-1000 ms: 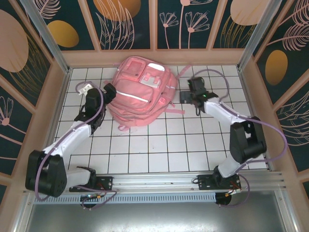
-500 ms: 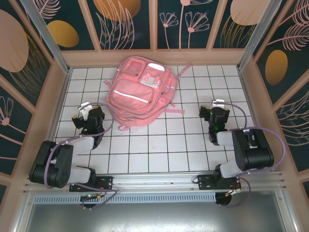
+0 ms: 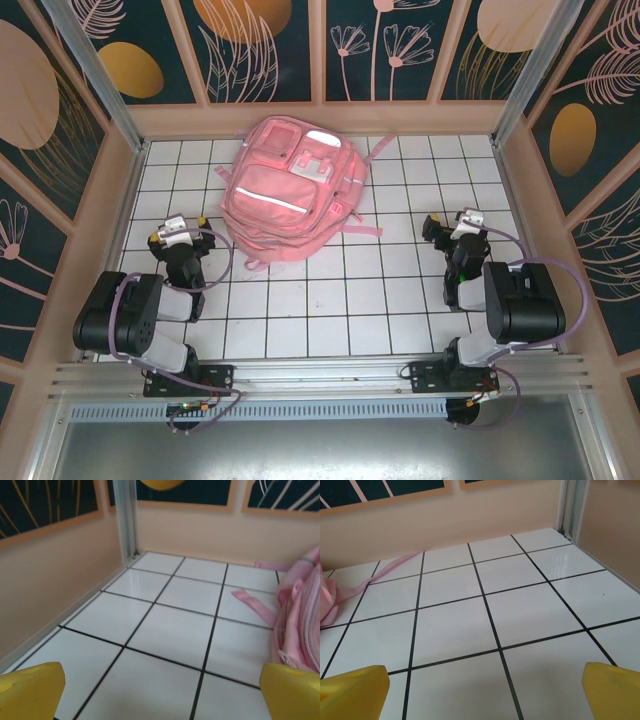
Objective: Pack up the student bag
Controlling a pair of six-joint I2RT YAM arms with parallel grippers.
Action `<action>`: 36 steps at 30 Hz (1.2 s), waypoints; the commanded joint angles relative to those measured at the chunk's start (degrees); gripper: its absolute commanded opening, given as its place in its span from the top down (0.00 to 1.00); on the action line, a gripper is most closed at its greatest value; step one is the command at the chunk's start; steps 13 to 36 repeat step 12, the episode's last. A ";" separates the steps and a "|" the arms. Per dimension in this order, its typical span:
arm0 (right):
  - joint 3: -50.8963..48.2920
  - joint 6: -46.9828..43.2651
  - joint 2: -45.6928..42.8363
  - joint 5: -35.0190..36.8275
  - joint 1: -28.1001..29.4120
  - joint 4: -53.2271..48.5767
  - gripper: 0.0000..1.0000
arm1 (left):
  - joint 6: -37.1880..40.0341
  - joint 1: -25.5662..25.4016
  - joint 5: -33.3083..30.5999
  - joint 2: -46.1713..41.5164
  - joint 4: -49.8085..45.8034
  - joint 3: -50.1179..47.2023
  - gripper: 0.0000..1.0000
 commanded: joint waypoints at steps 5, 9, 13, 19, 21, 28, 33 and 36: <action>0.20 -1.03 0.41 -2.78 0.06 3.01 0.01 | 0.66 0.63 3.02 0.05 3.72 1.14 0.01; 0.48 -0.97 0.50 -4.23 -0.15 2.57 0.01 | 0.75 0.69 2.86 0.31 4.18 1.06 0.01; 0.20 -0.98 0.43 -4.24 -0.18 3.07 0.01 | 0.73 0.65 2.90 0.23 3.98 1.00 0.01; 0.20 -0.98 0.43 -4.24 -0.18 3.07 0.01 | 0.73 0.65 2.90 0.23 3.98 1.00 0.01; 0.20 -0.98 0.43 -4.24 -0.18 3.07 0.01 | 0.73 0.65 2.90 0.23 3.98 1.00 0.01; 0.20 -0.98 0.43 -4.24 -0.18 3.07 0.01 | 0.73 0.65 2.90 0.23 3.98 1.00 0.01; 0.20 -0.98 0.43 -4.24 -0.18 3.07 0.01 | 0.73 0.65 2.90 0.23 3.98 1.00 0.01; 0.20 -0.98 0.43 -4.24 -0.18 3.07 0.01 | 0.73 0.65 2.90 0.23 3.98 1.00 0.01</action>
